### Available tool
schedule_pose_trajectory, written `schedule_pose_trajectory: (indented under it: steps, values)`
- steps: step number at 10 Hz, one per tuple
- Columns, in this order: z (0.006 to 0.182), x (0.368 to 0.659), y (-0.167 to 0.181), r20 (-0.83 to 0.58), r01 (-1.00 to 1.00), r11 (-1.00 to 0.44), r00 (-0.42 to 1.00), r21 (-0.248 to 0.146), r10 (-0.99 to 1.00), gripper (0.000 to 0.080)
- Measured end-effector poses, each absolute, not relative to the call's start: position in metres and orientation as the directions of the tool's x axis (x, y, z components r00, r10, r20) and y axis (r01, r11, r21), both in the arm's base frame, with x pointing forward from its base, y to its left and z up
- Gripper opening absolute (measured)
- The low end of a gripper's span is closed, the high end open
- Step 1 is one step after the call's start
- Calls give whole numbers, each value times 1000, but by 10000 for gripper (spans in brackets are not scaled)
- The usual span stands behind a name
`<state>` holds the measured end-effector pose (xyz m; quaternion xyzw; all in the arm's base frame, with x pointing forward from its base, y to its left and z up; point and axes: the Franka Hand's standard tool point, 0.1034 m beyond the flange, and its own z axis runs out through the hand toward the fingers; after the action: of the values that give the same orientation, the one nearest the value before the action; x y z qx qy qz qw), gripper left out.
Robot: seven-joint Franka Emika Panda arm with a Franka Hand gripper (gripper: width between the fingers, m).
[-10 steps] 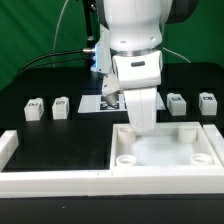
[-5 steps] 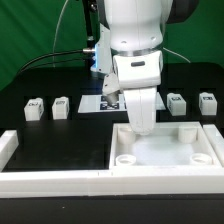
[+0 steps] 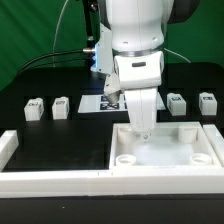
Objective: Assemble one leg
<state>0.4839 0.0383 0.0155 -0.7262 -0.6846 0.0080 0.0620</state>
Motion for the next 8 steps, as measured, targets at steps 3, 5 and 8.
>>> schedule_pose_trajectory:
  steps: [3,5,8]
  values:
    - [17,483,40,72,993,-64,72,-101,995,649]
    - [34,475,46,61,990,-108,114,-90,992,649]
    - [55,458,38,42,986,-154,157,-66,987,649]
